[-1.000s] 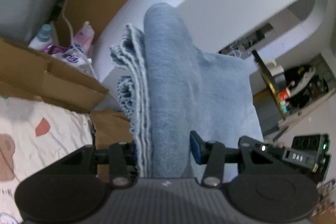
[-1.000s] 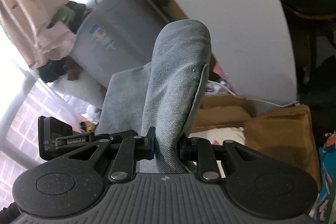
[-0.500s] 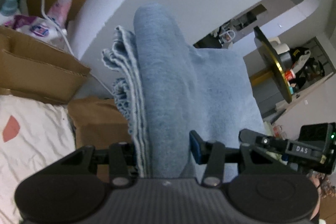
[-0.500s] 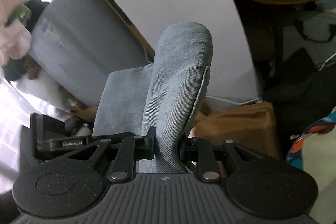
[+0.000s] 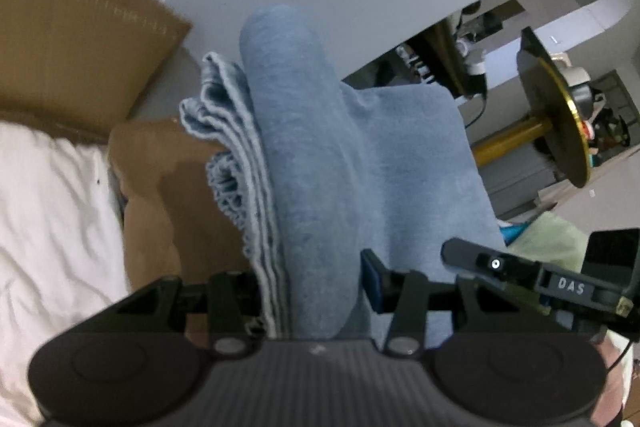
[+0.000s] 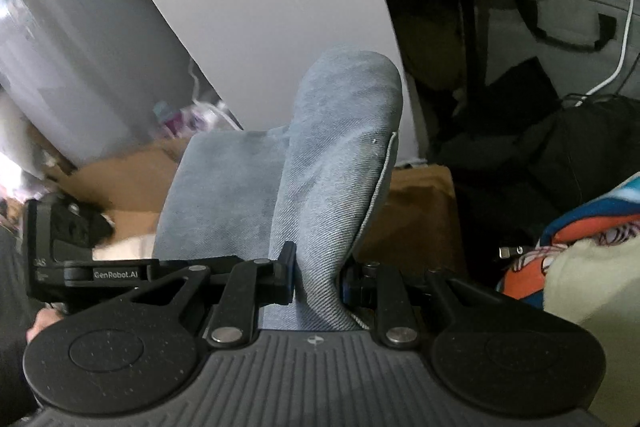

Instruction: Fold clothes

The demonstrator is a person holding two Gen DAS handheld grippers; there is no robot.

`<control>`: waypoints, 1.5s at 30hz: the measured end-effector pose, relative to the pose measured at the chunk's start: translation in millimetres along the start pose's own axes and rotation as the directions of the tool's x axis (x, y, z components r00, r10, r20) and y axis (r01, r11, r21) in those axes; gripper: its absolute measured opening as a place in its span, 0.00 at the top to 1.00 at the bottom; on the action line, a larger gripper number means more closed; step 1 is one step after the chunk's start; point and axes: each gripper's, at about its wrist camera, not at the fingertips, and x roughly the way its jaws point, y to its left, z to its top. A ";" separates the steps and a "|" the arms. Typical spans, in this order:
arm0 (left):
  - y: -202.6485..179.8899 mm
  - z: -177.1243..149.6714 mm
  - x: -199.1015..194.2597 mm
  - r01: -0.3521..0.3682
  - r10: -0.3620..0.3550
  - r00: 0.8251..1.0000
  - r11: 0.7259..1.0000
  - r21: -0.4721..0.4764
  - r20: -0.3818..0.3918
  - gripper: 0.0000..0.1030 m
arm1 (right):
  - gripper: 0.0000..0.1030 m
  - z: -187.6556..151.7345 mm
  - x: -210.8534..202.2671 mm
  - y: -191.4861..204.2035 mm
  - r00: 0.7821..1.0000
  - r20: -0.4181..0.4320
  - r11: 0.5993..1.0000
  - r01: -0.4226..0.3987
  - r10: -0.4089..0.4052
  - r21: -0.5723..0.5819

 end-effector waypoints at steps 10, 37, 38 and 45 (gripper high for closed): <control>24.4 -5.5 25.1 -0.022 0.022 1.000 0.998 -0.061 -0.014 0.55 | 0.79 -11.0 38.3 -19.7 0.999 -0.025 0.999 0.044 -0.044 -0.012; 37.2 13.3 29.7 -0.206 0.207 0.973 0.978 0.021 -0.101 0.45 | 0.72 -26.3 90.2 -46.9 0.992 -0.003 0.987 0.124 -0.124 0.103; 34.4 16.2 24.2 -0.224 0.227 0.969 0.974 0.036 -0.103 0.45 | 0.72 -26.1 90.3 -46.4 0.992 -0.003 0.987 0.125 -0.126 0.100; 26.5 40.5 -14.0 -0.330 0.336 0.938 0.941 0.072 -0.091 0.49 | 0.71 -25.4 89.4 -43.9 0.991 0.009 0.988 0.129 -0.131 0.086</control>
